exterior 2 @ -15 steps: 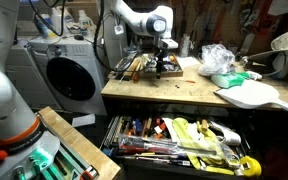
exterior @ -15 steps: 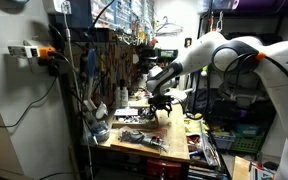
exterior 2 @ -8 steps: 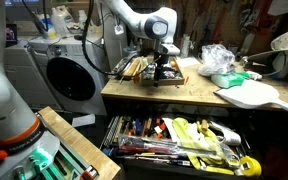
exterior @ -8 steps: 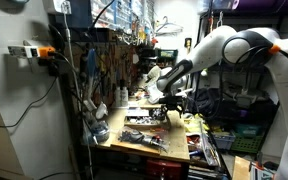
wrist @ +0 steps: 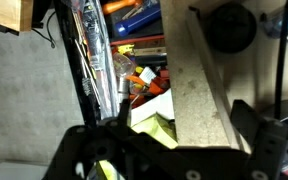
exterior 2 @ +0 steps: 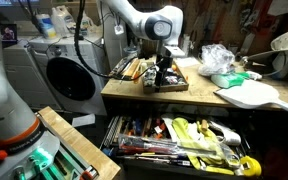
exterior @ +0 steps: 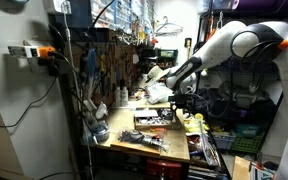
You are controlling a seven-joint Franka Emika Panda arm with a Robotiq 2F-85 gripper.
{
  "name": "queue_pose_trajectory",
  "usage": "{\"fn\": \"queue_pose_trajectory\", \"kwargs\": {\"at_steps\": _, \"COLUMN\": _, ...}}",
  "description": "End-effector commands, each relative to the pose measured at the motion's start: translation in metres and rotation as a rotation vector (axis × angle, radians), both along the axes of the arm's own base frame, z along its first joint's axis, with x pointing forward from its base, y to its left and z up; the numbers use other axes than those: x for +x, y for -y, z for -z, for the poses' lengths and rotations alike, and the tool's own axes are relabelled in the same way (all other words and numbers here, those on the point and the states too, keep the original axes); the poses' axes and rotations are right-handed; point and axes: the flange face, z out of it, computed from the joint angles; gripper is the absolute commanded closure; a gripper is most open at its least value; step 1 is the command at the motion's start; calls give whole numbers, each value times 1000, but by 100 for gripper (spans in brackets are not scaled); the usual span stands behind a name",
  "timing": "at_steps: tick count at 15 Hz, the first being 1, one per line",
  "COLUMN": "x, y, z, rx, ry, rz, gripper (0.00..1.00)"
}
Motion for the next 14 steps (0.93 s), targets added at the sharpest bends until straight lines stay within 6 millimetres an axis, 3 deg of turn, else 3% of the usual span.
{"fn": "queue_pose_trajectory", "kwargs": {"at_steps": 1, "x": -19, "y": 5, "z": -6, "rx": -9, "ry": 5, "rz": 12, "gripper": 0}}
{"fn": "queue_pose_trajectory", "kwargs": {"at_steps": 6, "x": -26, "y": 9, "z": -10, "rx": -22, "ry": 3, "rz": 6, "gripper": 0}}
{"fn": "queue_pose_trajectory", "kwargs": {"at_steps": 8, "x": -23, "y": 3, "z": -25, "rx": -8, "ry": 56, "rz": -26, "gripper": 0}}
{"fn": "queue_pose_trajectory", "kwargs": {"at_steps": 12, "x": -8, "y": -17, "z": -80, "rx": -5, "ry": 185, "rz": -189, "gripper": 0}}
{"fn": "queue_pose_trajectory", "kwargs": {"at_steps": 14, "x": -1, "y": -36, "z": -104, "rx": 12, "ry": 193, "rz": -308, "gripper": 0}}
